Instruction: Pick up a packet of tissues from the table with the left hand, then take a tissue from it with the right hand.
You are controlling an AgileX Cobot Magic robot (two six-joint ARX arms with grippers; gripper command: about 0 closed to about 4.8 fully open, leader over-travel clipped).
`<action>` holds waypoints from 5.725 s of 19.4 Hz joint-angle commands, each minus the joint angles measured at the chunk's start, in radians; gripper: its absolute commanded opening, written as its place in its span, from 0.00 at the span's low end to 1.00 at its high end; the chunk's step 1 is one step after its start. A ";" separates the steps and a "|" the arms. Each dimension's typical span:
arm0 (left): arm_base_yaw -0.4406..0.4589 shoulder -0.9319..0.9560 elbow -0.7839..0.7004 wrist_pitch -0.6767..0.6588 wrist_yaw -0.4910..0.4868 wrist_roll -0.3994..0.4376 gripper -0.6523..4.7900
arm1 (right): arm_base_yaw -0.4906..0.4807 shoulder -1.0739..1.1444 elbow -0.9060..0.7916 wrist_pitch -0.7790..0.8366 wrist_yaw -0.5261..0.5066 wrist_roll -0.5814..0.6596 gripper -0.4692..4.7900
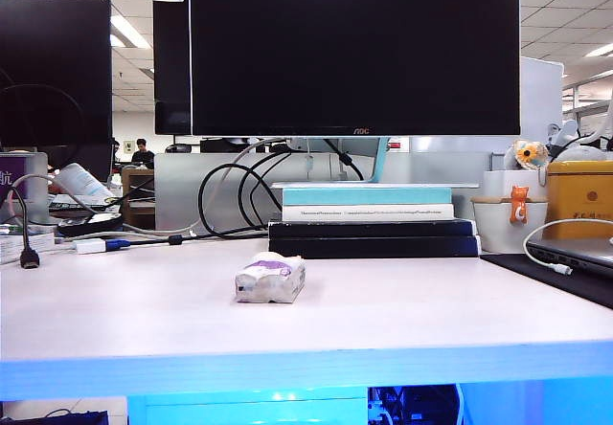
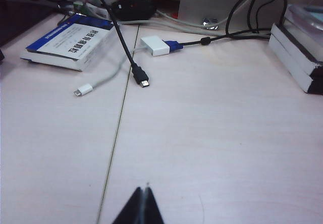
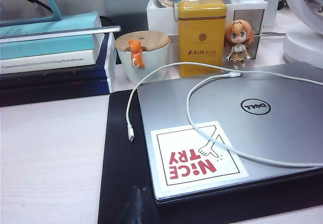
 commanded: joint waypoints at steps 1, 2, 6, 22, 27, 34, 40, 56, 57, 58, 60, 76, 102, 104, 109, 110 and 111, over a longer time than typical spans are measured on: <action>0.000 -0.003 0.002 0.015 0.003 -0.003 0.11 | 0.000 -0.001 -0.004 0.016 0.000 0.002 0.09; 0.000 -0.003 0.002 0.015 0.003 -0.005 0.11 | 0.000 -0.001 -0.004 0.016 0.000 0.002 0.09; 0.000 -0.003 0.003 0.077 0.145 -0.124 0.11 | 0.001 -0.001 -0.004 0.017 0.000 0.061 0.09; 0.000 0.352 0.327 0.172 0.135 -0.109 0.11 | 0.001 0.643 0.410 0.073 -0.166 0.109 0.08; -0.031 0.565 0.389 0.172 0.251 -0.047 0.11 | 0.001 0.902 0.539 0.057 -0.502 0.100 0.08; -0.347 0.703 0.461 0.156 0.038 0.050 0.11 | 0.001 1.033 0.591 -0.020 -0.626 0.071 0.08; -0.571 0.898 0.484 0.269 -0.065 -0.072 0.22 | 0.001 1.033 0.592 -0.035 -0.629 0.072 0.08; -0.874 1.487 0.483 0.858 -0.223 -0.108 1.00 | 0.001 1.033 0.592 -0.029 -0.617 0.052 0.08; -0.882 1.527 0.484 0.889 -0.254 -0.111 1.00 | 0.001 1.033 0.592 -0.028 -0.617 0.049 0.08; -0.886 1.577 0.484 0.929 -0.285 -0.119 1.00 | 0.001 1.033 0.592 -0.028 -0.617 0.049 0.08; -0.886 1.621 0.484 0.964 -0.290 -0.134 1.00 | 0.001 1.033 0.592 -0.028 -0.591 0.047 0.08; -0.910 1.892 0.662 0.908 -0.422 -0.206 1.00 | 0.001 1.033 0.589 -0.012 -0.575 0.045 0.08; -0.908 1.651 0.670 0.762 0.027 0.375 0.51 | -0.001 1.033 0.591 -0.019 -0.978 0.044 0.08; -0.892 1.611 0.669 0.705 0.099 0.412 0.51 | -0.002 1.033 0.591 -0.021 -1.054 0.049 0.14; -0.878 1.510 0.670 0.645 0.390 0.471 0.51 | -0.001 1.033 0.591 -0.003 -1.263 0.048 0.38; -0.878 1.498 0.670 0.642 0.407 0.474 0.51 | -0.001 1.033 0.591 0.000 -1.279 0.049 0.38; -0.879 1.486 0.670 0.634 0.420 0.479 0.51 | -0.001 1.033 0.591 -0.001 -1.282 0.049 0.37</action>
